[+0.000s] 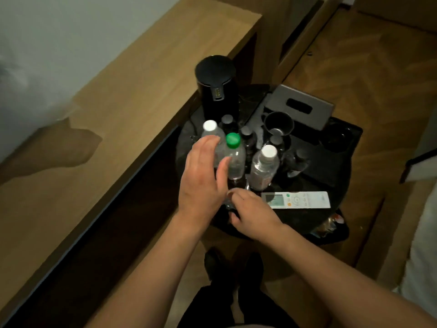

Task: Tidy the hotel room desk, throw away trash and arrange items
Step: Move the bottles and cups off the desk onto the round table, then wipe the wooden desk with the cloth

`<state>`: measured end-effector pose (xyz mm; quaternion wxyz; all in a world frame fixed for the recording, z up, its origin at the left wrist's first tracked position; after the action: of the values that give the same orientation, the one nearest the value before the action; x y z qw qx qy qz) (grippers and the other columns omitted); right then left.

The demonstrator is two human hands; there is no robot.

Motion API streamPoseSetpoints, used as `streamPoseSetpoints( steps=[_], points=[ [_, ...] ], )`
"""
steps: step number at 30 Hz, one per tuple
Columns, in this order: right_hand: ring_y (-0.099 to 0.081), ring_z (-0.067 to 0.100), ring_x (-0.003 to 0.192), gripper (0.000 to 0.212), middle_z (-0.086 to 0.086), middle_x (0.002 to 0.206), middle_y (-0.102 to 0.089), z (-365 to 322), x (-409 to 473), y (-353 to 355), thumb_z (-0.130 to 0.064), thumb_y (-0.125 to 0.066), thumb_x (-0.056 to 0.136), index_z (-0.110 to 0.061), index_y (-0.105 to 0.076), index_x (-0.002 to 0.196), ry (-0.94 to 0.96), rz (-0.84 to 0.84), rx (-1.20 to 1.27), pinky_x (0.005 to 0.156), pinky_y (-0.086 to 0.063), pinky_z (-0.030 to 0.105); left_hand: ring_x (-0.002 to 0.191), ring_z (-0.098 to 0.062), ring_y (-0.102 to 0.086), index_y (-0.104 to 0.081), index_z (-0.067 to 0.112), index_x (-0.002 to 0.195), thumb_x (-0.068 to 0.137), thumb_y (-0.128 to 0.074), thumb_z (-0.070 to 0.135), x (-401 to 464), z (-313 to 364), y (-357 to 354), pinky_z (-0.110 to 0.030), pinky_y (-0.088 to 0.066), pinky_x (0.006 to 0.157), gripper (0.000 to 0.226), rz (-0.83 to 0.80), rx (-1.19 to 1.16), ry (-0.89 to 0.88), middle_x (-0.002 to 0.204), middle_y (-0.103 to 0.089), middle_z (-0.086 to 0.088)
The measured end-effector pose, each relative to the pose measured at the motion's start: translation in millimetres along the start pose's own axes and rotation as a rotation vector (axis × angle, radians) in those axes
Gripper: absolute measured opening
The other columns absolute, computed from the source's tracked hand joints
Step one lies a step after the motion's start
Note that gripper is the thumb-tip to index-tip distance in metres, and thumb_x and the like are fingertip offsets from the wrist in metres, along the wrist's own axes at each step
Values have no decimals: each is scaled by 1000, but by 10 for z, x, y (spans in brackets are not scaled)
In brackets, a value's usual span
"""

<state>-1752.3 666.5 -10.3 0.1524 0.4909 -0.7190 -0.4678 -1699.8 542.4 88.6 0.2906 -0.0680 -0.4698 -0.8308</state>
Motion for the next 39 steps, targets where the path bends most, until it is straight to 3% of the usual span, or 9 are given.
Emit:
streamPoseSetpoints(
  steps=[6, 10, 14, 23, 28, 32, 37, 39],
  points=[
    [-38, 19, 139, 62, 4, 148, -44, -898, 561, 91, -26, -60, 91, -15, -38, 148, 153, 41, -20, 119, -28, 34, 125, -21, -53, -52, 3, 136, 103, -56, 19, -255, -625, 742, -40, -48, 105, 36, 179, 92, 206, 134, -55, -11],
    [-34, 15, 142, 62, 1, 151, -41, -1609, 901, 30, -30, -59, 94, -18, -36, 150, 265, 50, -65, 119, -26, 31, 127, -20, -51, -50, 8, 137, 104, -52, 25, -486, -1071, 1287, -33, -46, 107, 38, 285, 149, 362, 136, -54, -9],
    [-37, 12, 140, 62, -2, 150, -43, -2328, 1131, -144, -33, -62, 93, -20, -37, 149, 356, 35, -103, 117, -29, 29, 132, -20, -50, -49, 10, 140, 104, -52, 26, -811, -1528, 1862, -37, -46, 109, 39, 388, 206, 507, 140, -52, -8],
    [-36, 16, 141, 62, 0, 153, -40, -3620, 1376, -681, -30, -61, 95, -20, -35, 150, 565, -137, -144, 118, -32, 34, 134, -20, -48, -49, 10, 141, 105, -50, 28, -1761, -2238, 2772, -27, -38, 109, 40, 554, 357, 807, 142, -51, -8],
    [-36, 19, 141, 62, 2, 152, -40, -4189, 1403, -971, -29, -61, 94, -20, -34, 150, 750, -231, -192, 117, -33, 35, 132, -20, -49, -50, 10, 140, 106, -47, 29, -2302, -2334, 3077, -23, -35, 105, 39, 661, 441, 982, 141, -52, -9],
    [-34, 19, 142, 61, 1, 154, -36, -4607, 1378, -1158, -30, -59, 96, -21, -33, 150, 900, -333, -193, 116, -30, 31, 127, -23, -52, -52, 6, 136, 105, -47, 28, -2770, -2250, 3287, -33, -45, 106, 38, 790, 508, 1102, 136, -54, -12],
    [-33, 16, 141, 59, -2, 154, -36, -5075, 1209, -1363, -30, -59, 96, -24, -35, 149, 1049, -448, -174, 117, -29, 31, 111, -27, -62, -57, 2, 130, 104, -54, 20, -3271, -1983, 3365, -44, -55, 91, 32, 952, 620, 1251, 126, -60, -15],
    [-33, 16, 141, 59, -1, 154, -36, -5268, 1049, -1484, -30, -59, 96, -23, -35, 149, 1129, -495, -166, 118, -30, 34, 116, -24, -59, -55, 5, 134, 104, -53, 21, -3478, -1827, 3389, -37, -52, 96, 33, 977, 627, 1362, 131, -58, -13]
  ],
)
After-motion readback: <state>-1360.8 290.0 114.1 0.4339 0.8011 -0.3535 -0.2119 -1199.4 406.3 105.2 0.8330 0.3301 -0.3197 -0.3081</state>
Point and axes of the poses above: each hand's wrist, its own x-axis towards the middle knuckle, its own y-axis out of the back of the hand, z = x × y, the point moved 1 cm from there along x, towards the middle knuckle
